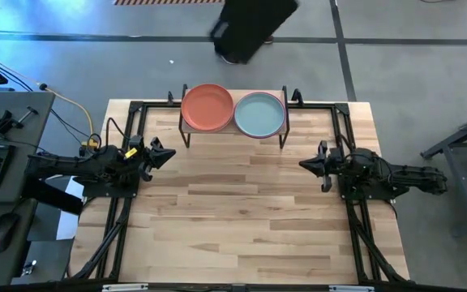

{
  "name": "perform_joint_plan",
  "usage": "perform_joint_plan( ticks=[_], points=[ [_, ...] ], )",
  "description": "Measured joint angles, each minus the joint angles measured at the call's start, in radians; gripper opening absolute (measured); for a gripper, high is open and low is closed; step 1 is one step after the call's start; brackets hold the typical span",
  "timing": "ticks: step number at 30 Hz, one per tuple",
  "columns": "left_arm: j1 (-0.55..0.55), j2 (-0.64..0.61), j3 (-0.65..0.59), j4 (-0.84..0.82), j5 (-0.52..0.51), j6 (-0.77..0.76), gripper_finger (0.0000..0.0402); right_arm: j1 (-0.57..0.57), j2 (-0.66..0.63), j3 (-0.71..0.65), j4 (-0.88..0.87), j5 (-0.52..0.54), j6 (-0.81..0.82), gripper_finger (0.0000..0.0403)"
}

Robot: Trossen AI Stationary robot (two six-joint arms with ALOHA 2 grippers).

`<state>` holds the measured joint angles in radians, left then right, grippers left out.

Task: Place and stack plates onto a shelf
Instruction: Return to Home Position

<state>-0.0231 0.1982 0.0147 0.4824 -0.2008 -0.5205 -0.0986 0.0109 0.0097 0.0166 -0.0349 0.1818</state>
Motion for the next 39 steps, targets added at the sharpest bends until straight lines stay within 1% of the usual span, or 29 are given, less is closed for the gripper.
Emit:
perform_joint_plan(
  ticks=[4, 9, 18, 21, 28, 29, 31, 39],
  points=[
    [0.0, 0.0, 0.0, 0.0, 0.0, 0.0, 0.0, 0.0, 0.001, 0.0, 0.0, 0.005, 0.075, 0.0],
    [0.0, 0.0, 0.0, 0.0, 0.0, 0.0, 0.0, 0.0, 0.001, 0.0, 0.0, 0.005, 0.132, 0.0],
    [0.001, -0.002, 0.0, -0.052, 0.009, 0.0, 0.0, 0.0, 0.001, 0.0, -0.001, 0.005, 0.132, 0.0],
    [0.001, -0.019, 0.0, -0.115, 0.009, 0.0, 0.0, 0.0, -0.006, 0.0, -0.001, 0.005, 0.132, 0.0],
    [0.001, -0.075, 0.0, -0.434, 0.009, 0.0, 0.0, 0.0, -0.01, 0.0, -0.001, 0.005, 0.132, 0.0],
    [0.001, -0.082, 0.0, -0.455, 0.013, 0.0, 0.0, 0.0, -0.01, 0.0, -0.001, 0.005, 0.132, 0.0],
    [0.001, -0.092, 0.0, -0.437, 0.021, 0.0, 0.0, 0.0, -0.01, 0.0, -0.001, 0.005, 0.132, 0.0],
    [0.001, -0.198, 0.0, -0.451, 0.027, 0.0, 0.0, 0.0, -0.01, 0.0, -0.001, 0.005, 0.132, 0.0]
  ],
)
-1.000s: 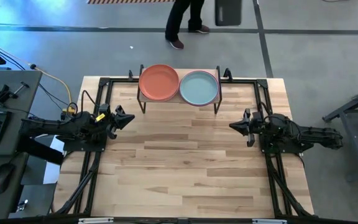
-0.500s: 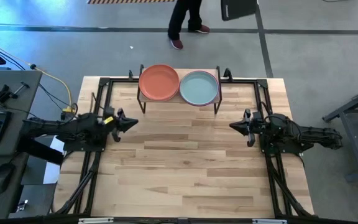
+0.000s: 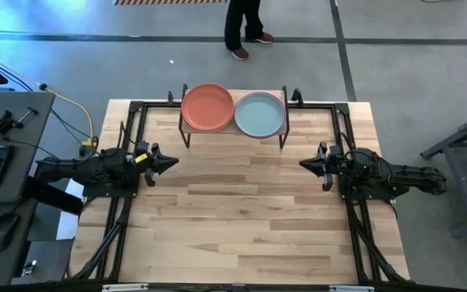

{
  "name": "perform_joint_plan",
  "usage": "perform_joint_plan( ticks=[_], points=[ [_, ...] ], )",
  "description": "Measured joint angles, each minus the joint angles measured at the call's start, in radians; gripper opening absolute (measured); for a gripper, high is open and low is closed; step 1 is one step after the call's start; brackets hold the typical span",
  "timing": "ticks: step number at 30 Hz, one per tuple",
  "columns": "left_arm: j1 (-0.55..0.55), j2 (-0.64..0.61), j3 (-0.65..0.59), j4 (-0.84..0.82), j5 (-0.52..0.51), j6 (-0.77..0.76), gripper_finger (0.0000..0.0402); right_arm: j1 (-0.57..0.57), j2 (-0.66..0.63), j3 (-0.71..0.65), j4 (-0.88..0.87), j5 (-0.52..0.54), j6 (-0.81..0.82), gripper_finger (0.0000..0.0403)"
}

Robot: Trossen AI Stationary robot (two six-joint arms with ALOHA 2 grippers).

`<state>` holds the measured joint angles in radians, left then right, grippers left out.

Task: Place and stack plates onto a shelf
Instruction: Return to Home Position

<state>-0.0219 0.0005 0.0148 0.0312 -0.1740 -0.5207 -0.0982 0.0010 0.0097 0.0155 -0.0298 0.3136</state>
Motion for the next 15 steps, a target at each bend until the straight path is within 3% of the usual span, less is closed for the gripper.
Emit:
perform_joint_plan(
  ticks=[15],
  points=[
    [-0.006, 0.003, 0.0, 0.0, 0.007, 0.0, 0.0, 0.0, 0.012, 0.0, 0.0, 0.0, 0.0, 0.0]
  ],
)
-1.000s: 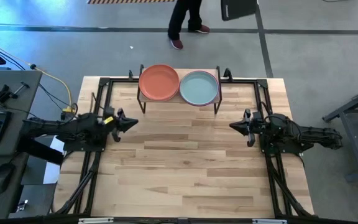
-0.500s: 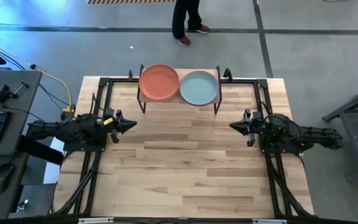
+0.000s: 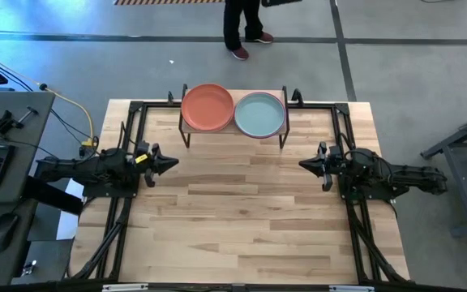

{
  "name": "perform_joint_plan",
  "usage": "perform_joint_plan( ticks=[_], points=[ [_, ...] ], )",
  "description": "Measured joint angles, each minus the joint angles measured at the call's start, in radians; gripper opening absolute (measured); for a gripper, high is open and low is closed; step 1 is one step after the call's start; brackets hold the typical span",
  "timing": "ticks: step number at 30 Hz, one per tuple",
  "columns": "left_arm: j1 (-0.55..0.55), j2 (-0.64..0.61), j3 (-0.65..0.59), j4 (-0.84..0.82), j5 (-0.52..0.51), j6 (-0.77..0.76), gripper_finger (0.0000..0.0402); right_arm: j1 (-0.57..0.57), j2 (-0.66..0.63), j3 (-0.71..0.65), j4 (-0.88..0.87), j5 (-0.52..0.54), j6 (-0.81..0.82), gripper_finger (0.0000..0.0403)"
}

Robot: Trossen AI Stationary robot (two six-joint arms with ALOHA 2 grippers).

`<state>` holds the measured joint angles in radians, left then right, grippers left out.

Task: Place and stack plates onto a shelf
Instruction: Return to Home Position

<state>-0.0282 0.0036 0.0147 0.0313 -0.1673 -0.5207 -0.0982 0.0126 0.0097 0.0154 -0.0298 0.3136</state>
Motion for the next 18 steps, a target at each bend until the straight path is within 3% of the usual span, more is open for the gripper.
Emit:
perform_joint_plan(
  ticks=[8, 15, 18],
  points=[
    [-0.012, 0.0, 0.0, -0.001, 0.0, 0.0, 0.0, 0.0, 0.0, 0.0, 0.0, 0.0, 0.0, 0.0],
    [-0.027, 0.0, 0.0, -0.003, 0.017, 0.336, 0.0, 0.0, 0.0, 0.0, 0.0, 0.0, 0.0, 0.0],
    [-0.027, 0.0, 0.0, -0.004, 0.027, 0.388, 0.0, 0.0, 0.0, 0.0, 0.0, 0.0, 0.0, 0.0]
  ],
)
